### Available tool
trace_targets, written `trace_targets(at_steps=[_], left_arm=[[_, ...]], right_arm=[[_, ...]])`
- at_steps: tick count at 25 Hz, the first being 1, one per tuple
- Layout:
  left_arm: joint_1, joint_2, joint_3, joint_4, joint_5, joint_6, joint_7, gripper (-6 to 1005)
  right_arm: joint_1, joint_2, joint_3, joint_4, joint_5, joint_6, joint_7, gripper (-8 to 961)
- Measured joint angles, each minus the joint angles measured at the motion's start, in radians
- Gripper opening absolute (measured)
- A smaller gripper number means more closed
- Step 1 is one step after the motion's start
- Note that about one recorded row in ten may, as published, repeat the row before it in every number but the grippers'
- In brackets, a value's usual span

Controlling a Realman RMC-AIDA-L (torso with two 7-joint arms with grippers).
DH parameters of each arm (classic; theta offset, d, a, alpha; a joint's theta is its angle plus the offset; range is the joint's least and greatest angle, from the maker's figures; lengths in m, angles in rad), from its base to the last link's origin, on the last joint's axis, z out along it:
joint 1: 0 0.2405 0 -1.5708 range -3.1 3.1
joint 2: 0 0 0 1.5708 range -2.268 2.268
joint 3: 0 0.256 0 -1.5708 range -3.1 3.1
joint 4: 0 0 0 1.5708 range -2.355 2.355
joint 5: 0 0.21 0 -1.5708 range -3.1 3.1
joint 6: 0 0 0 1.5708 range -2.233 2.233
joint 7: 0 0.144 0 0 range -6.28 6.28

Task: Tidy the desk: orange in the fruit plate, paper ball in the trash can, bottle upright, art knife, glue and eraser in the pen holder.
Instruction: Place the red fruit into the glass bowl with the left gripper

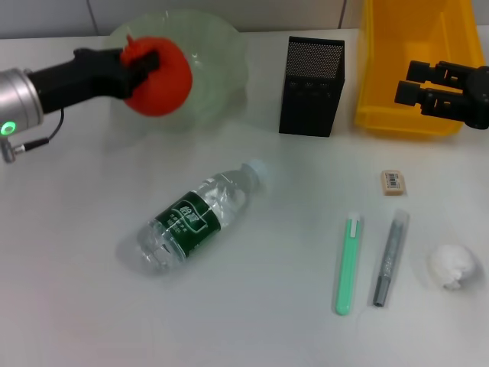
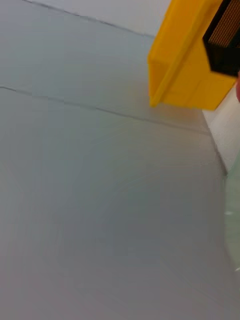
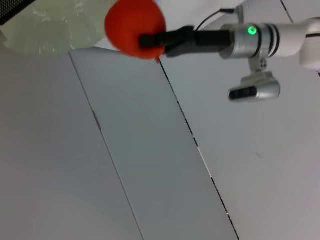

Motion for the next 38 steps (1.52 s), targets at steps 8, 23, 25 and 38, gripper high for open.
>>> trace_targets(at_steps=[8,23,25,38], left_arm=[[-0.083,-0.022,0.000,-0.013,-0.007,-0.192,0.075,89],[-0.221,-0.048,0.012,-0.273,-0.332,-0.450,0.562,73],[-0.237,-0.048,0.012,-0.313,-0.364,-0.472,0.643,73],[-0.261,-0.048,0.011,-0.450,-0.629,-0.416,0.928,223]], right_arm=[[-0.012,0.000,0.004,0.035,0.000,0.001,-0.011,735],[-0.012,0.007,-0.003,0.057,0.000,0.003,-0.015,735],[-0.013,0.008,-0.003,0.058,0.000,0.003,-0.016,735],[-0.020,0.000,0.005,0.087,0.000,-0.001,-0.049,734]])
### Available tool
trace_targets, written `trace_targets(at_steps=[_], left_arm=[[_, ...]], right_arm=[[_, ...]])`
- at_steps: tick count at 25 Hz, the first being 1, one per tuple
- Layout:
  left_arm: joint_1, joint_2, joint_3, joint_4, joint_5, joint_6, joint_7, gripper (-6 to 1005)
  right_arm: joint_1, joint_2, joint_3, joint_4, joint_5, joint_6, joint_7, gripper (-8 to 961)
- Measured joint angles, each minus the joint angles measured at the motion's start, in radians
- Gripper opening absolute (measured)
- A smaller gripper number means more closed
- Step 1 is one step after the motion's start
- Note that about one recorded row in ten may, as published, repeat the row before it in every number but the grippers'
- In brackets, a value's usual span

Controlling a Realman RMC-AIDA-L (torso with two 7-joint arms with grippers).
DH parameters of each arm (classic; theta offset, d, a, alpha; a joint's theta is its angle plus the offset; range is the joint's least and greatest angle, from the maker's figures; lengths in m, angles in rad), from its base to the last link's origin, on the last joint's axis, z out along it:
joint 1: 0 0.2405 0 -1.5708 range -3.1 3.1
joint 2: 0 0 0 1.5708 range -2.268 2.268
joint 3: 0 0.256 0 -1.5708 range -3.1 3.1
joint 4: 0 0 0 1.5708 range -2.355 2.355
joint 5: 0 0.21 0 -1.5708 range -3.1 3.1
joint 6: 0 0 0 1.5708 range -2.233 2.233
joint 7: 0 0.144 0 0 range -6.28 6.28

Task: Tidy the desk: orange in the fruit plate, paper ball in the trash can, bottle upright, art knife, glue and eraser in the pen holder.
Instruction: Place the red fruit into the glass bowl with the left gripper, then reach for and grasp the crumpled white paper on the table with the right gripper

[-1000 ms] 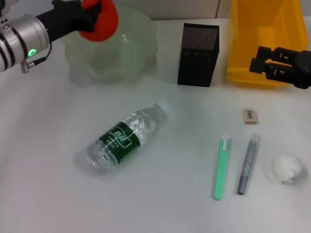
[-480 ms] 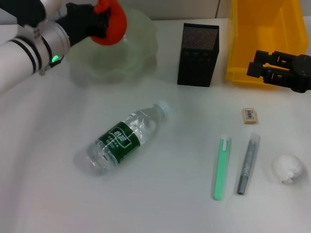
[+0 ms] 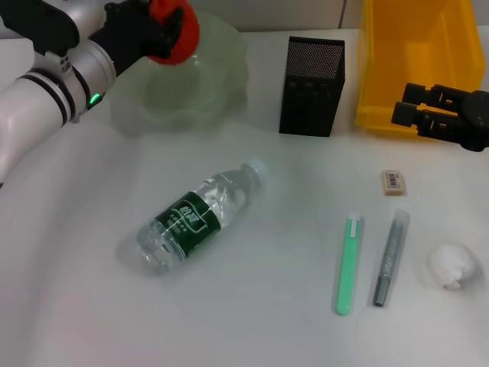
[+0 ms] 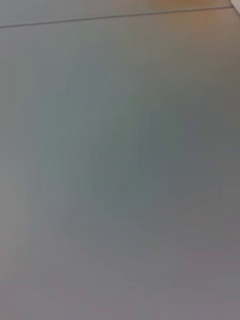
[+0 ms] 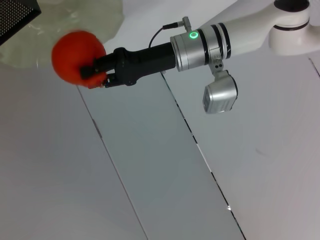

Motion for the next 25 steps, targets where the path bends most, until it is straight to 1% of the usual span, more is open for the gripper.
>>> trace_targets(at_steps=[9,10,13,15,16,18,21,22,23,24,25], left_arm=[[-0.007,0.000,-0.007,-0.023,-0.004,0.024,0.000,539],[-0.012,0.000,-0.007,-0.042,-0.023,0.039,-0.001,574],[-0.018,0.000,-0.009,-0.079,-0.066,0.080,0.001,726],[-0.015,0.000,-0.010,-0.100,-0.083,0.146,0.001,725],[-0.013,0.000,-0.010,-0.105,-0.087,0.167,0.001,725],[0.003,-0.001,-0.010,-0.116,-0.109,0.275,0.001,724],[0.028,-0.001,-0.017,-0.113,-0.121,0.393,0.002,722],[0.028,-0.001,-0.017,-0.113,-0.121,0.393,0.002,722],[0.052,-0.001,-0.030,-0.097,-0.122,0.475,0.000,721],[0.059,-0.002,-0.032,-0.092,-0.122,0.493,-0.003,721],[0.071,-0.002,-0.032,-0.078,-0.122,0.514,-0.013,720]], right_arm=[[-0.008,-0.008,0.000,-0.002,0.000,-0.006,-0.030,735],[-0.008,-0.009,0.000,-0.003,0.000,-0.006,-0.041,736],[-0.009,-0.010,0.000,-0.007,0.000,-0.007,-0.042,736],[-0.012,-0.017,0.000,-0.025,0.002,-0.019,-0.037,736],[-0.012,-0.017,0.000,-0.025,0.002,-0.019,-0.037,736],[-0.015,-0.019,0.000,-0.044,0.002,-0.025,-0.015,736],[-0.013,-0.020,-0.005,-0.103,-0.021,-0.030,0.074,735],[-0.011,-0.020,-0.007,-0.132,-0.038,-0.033,0.114,735],[-0.009,-0.020,-0.007,-0.166,-0.057,-0.039,0.154,735],[-0.007,-0.018,-0.010,-0.209,-0.076,-0.048,0.203,735],[-0.004,-0.009,-0.017,-0.306,-0.116,-0.067,0.289,735]])
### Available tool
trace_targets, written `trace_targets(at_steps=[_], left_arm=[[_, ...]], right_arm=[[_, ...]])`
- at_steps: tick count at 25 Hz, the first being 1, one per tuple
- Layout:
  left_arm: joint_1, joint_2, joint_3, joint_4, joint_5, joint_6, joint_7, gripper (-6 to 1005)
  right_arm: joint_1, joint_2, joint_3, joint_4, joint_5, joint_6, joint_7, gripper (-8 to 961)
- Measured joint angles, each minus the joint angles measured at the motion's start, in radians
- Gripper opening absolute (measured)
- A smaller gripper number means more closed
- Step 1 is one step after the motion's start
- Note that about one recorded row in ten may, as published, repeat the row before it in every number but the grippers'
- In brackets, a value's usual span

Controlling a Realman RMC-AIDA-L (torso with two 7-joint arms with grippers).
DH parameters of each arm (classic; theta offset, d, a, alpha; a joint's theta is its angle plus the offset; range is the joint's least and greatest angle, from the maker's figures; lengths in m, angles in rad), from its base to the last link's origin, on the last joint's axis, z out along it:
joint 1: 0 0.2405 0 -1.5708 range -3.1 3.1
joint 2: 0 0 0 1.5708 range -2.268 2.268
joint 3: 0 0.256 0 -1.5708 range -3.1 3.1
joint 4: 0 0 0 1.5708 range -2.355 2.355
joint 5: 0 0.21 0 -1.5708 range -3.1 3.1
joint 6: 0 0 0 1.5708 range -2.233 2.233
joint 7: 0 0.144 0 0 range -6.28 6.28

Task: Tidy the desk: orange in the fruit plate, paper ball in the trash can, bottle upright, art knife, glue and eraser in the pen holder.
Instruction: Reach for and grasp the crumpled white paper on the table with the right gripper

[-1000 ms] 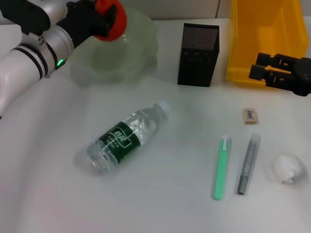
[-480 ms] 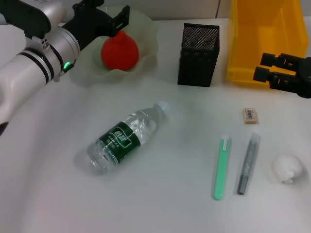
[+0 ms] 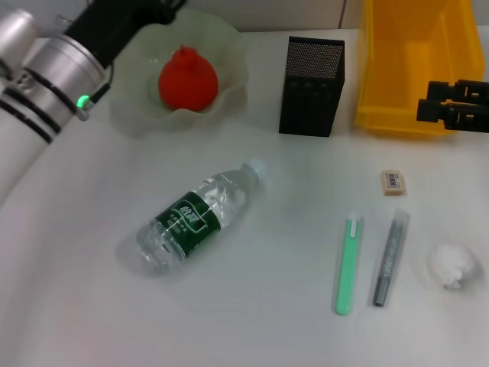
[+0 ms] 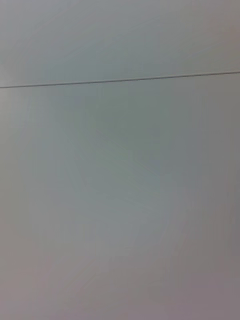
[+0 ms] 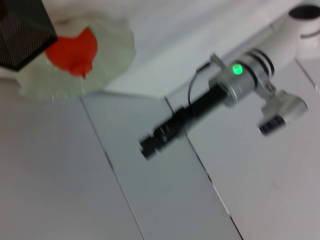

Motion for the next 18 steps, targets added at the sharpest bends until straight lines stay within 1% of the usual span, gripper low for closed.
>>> trace_targets(at_steps=[1,2,3,4,5,6,8,9,10,11,12,13,14,15,16,18], left_arm=[[0.012,0.000,0.000,0.015,0.001,0.013,-0.017,720],[0.012,0.000,0.000,0.015,0.001,0.013,-0.017,719],[0.049,0.002,0.004,0.058,0.005,0.026,-0.077,719],[0.059,0.003,0.004,0.069,0.006,0.028,-0.091,718],[0.104,0.005,0.006,0.113,0.008,0.030,-0.138,718],[0.104,0.005,0.006,0.113,0.008,0.030,-0.138,717],[0.145,0.007,0.012,0.155,0.008,0.032,-0.162,717],[0.157,0.008,0.019,0.170,0.009,0.031,-0.170,717],[0.171,0.010,0.029,0.190,0.009,0.029,-0.181,717],[0.171,0.010,0.029,0.190,0.009,0.029,-0.181,717],[0.171,0.010,0.029,0.190,0.009,0.029,-0.181,717],[0.191,0.012,0.051,0.226,0.009,0.016,-0.200,717],[0.198,0.013,0.056,0.239,0.009,0.007,-0.203,717],[0.201,0.014,0.060,0.247,0.009,0.001,-0.201,717],[0.201,0.014,0.060,0.247,0.009,0.001,-0.201,717],[0.203,0.014,0.062,0.249,0.010,-0.004,-0.199,717]], right_arm=[[0.000,0.000,0.000,0.000,0.000,0.000,0.000,735],[0.001,0.008,-0.005,-0.056,-0.029,-0.009,0.046,735],[0.005,0.034,-0.021,-0.196,-0.111,-0.022,0.169,735],[0.005,0.034,-0.021,-0.196,-0.111,-0.022,0.169,735],[0.006,0.067,-0.045,-0.335,-0.205,-0.031,0.279,735],[0.006,0.067,-0.045,-0.335,-0.205,-0.031,0.279,735],[0.007,0.102,-0.085,-0.471,-0.318,-0.034,0.398,735],[0.007,0.111,-0.115,-0.516,-0.365,-0.039,0.459,735],[0.007,0.117,-0.155,-0.559,-0.413,-0.043,0.527,735],[0.007,0.120,-0.195,-0.581,-0.454,-0.057,0.603,734],[0.009,0.120,-0.233,-0.584,-0.477,-0.066,0.658,734],[0.013,0.120,-0.267,-0.583,-0.499,-0.076,0.716,734],[0.016,0.120,-0.299,-0.571,-0.514,-0.080,0.756,734],[0.018,0.121,-0.357,-0.542,-0.549,-0.071,0.818,734],[0.018,0.121,-0.357,-0.542,-0.549,-0.071,0.818,734],[0.018,0.123,-0.397,-0.520,-0.592,-0.051,0.854,734]])
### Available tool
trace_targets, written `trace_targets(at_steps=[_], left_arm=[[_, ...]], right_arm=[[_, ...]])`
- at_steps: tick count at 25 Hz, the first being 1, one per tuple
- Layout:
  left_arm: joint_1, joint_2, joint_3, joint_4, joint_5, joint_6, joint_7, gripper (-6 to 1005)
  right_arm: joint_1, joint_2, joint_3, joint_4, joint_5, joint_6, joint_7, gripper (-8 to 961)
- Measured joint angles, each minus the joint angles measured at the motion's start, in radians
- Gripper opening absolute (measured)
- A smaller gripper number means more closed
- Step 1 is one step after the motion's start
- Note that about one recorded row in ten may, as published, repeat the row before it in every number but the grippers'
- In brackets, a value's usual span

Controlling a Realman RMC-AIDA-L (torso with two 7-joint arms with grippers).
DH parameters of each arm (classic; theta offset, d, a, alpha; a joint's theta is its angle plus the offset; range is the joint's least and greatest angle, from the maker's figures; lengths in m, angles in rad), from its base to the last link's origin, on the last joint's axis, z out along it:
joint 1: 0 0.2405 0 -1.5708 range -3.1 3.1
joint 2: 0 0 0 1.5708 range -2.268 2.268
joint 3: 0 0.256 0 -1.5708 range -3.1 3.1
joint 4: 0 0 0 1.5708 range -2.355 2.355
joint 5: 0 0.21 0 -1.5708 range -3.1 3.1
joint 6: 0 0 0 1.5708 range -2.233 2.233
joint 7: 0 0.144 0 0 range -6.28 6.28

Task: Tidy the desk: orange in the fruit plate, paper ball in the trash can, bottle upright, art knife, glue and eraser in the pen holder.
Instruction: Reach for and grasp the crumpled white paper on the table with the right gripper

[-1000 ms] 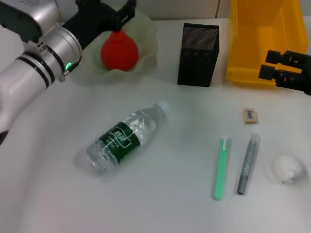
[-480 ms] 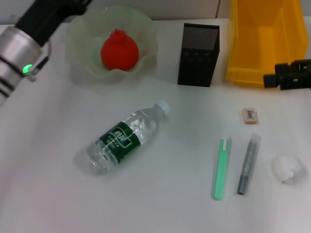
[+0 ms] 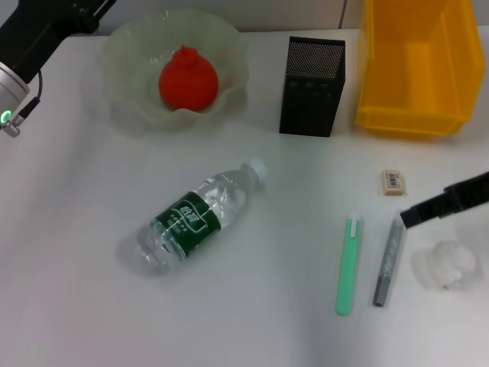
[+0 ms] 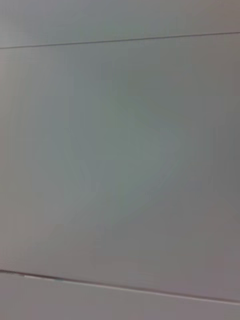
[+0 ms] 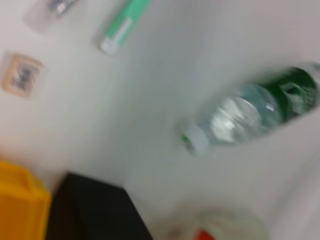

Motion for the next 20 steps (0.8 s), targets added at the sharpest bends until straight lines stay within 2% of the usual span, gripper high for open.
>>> trace_targets(at_steps=[3,7,20], left_arm=[[0.002,0.000,0.017,0.023,0.001,-0.019,0.004,717],[-0.001,-0.004,0.019,0.027,-0.001,-0.022,0.004,717],[0.000,-0.009,0.022,0.018,-0.008,-0.015,0.004,716]], right_arm=[[0.013,-0.001,-0.032,0.036,-0.103,0.016,0.036,734],[0.024,-0.003,-0.066,0.075,-0.164,0.017,0.053,735],[0.033,-0.003,-0.119,0.125,-0.194,0.014,0.062,714]])
